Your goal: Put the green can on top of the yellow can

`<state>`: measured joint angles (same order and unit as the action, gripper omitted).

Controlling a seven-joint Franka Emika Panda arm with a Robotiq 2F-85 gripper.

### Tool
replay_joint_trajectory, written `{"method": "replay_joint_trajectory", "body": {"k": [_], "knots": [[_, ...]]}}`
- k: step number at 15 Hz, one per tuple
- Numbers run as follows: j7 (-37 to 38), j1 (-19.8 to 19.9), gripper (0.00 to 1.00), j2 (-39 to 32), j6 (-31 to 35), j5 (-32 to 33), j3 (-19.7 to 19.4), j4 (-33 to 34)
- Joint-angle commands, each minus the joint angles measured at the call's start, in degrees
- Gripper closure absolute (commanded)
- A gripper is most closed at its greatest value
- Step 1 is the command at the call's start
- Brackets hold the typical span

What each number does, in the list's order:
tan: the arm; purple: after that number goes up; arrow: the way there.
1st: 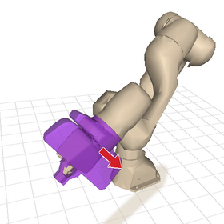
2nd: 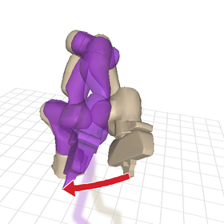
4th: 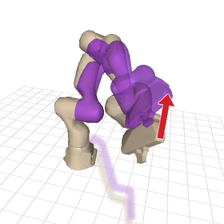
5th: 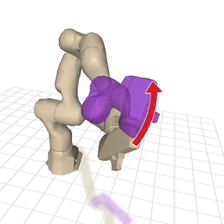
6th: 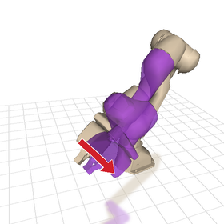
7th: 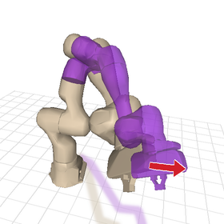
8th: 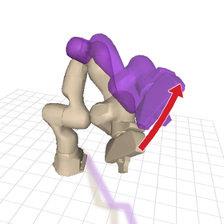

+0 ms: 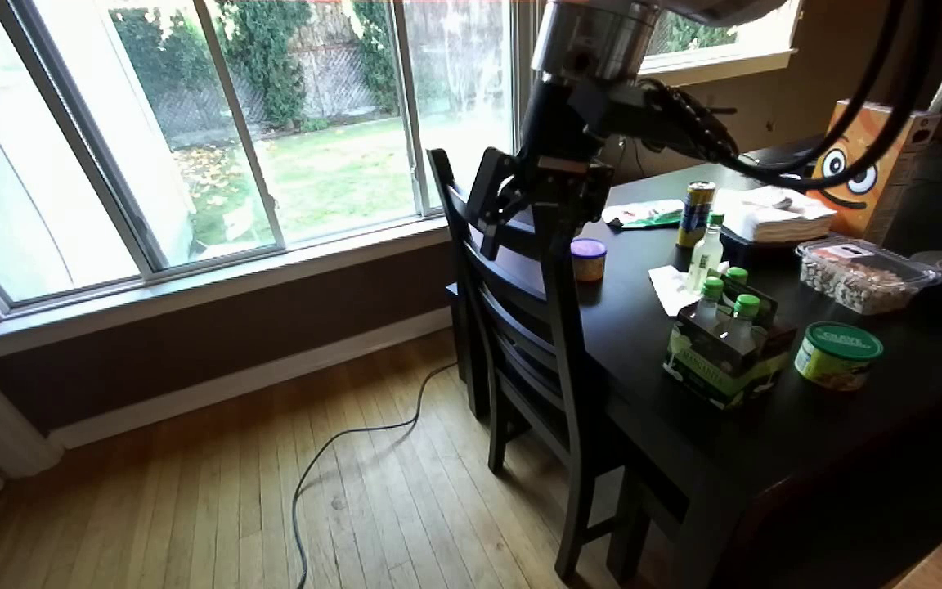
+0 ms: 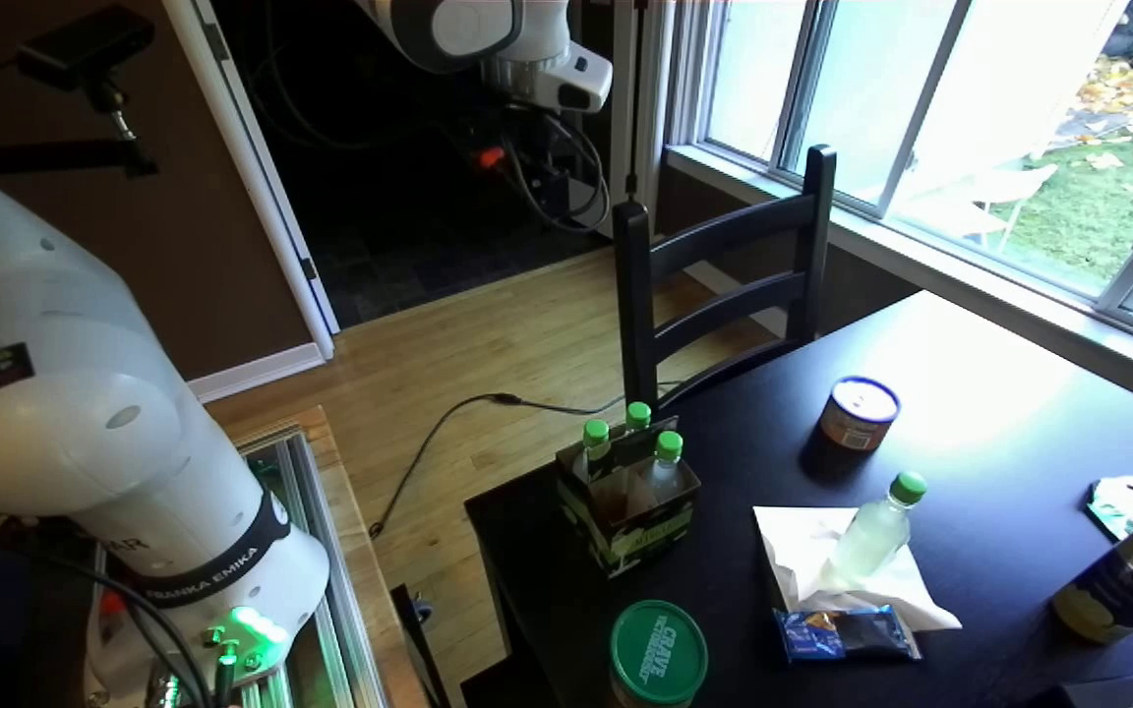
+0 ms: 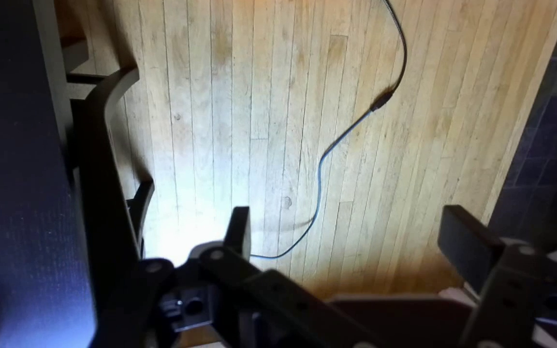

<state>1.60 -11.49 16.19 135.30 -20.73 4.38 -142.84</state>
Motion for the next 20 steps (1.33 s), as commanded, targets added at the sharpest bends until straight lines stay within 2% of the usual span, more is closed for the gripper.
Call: {"method": "replay_joint_trajectory", "body": {"k": [1,7,12,17,20], "knots": [[1.66,3.25,0.0,2.49,-2.44,-3.96,-3.31,2.57],[9.2,10.77,0.0,4.58,-1.28,-1.41,-6.76,6.74],[14.74,16.52,0.0,0.99,2.42,3.09,-7.07,11.08],[20.13,19.77,0.0,-6.01,6.32,13.33,-5.85,15.49],[26.18,20.6,0.0,-9.73,4.24,20.86,-5.5,17.55]]}}
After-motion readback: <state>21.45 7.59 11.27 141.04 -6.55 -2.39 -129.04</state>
